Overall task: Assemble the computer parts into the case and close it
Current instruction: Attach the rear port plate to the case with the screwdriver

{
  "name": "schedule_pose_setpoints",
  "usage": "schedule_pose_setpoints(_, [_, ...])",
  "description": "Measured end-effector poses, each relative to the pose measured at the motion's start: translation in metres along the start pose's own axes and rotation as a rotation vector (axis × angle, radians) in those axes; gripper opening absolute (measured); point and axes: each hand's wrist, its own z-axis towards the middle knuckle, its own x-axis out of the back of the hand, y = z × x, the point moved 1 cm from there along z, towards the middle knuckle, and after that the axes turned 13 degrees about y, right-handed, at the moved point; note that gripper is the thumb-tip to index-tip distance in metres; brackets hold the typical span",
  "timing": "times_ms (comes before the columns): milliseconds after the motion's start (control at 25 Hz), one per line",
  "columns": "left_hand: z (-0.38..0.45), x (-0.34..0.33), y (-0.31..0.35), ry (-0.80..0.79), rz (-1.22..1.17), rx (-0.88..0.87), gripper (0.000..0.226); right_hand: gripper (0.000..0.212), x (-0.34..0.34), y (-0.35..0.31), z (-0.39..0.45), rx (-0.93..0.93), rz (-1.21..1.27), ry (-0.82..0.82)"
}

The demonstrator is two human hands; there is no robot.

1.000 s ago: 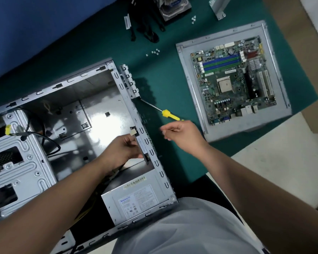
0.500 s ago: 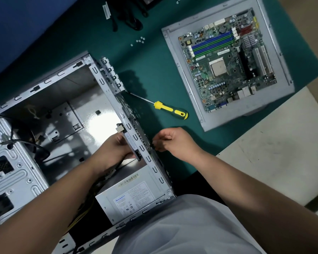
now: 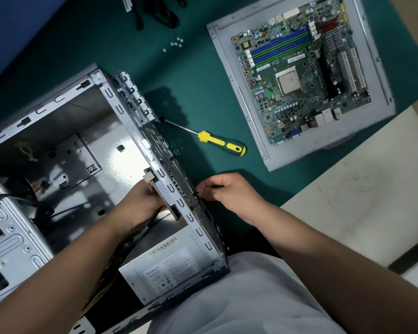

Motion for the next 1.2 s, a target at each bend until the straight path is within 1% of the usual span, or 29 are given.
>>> schedule_pose_setpoints(160, [0.0, -0.001, 0.001, 0.004, -0.027, 0.01, 0.046, 0.016, -0.001, 0.002, 0.002, -0.011, 0.057, -0.02])
schedule_pose_setpoints(320, [0.001, -0.001, 0.0, -0.042, -0.076, 0.03, 0.052, 0.014, -0.001, 0.003, 0.003, -0.018, 0.097, -0.015])
schedule_pose_setpoints(400, [0.001, -0.001, -0.002, -0.048, -0.092, 0.03, 0.048, 0.012, -0.002, 0.002, 0.003, -0.02, 0.093, -0.017])
schedule_pose_setpoints(560, [0.002, 0.001, -0.004, -0.026, -0.074, 0.018, 0.031, 0.009, -0.003, 0.001, 0.004, -0.017, 0.097, -0.014])
schedule_pose_setpoints(720, [0.003, 0.002, -0.006, -0.012, -0.069, 0.026, 0.029, 0.013, -0.005, -0.002, 0.002, -0.012, 0.077, 0.0])
schedule_pose_setpoints(880, [0.003, 0.002, -0.008, -0.006, -0.066, 0.021, 0.029, 0.024, -0.004, -0.01, 0.006, -0.053, 0.029, -0.032])
schedule_pose_setpoints(1000, [0.004, 0.003, -0.01, -0.013, -0.065, 0.024, 0.026, 0.018, -0.005, -0.015, 0.011, -0.103, 0.026, -0.048])
schedule_pose_setpoints(1080, [0.005, 0.003, -0.011, -0.009, -0.059, 0.026, 0.026, 0.011, -0.005, -0.015, 0.011, -0.107, 0.044, -0.037])
schedule_pose_setpoints(1200, [0.006, 0.003, -0.012, 0.006, -0.059, 0.036, 0.029, 0.007, -0.005, -0.013, 0.01, -0.09, 0.037, -0.032])
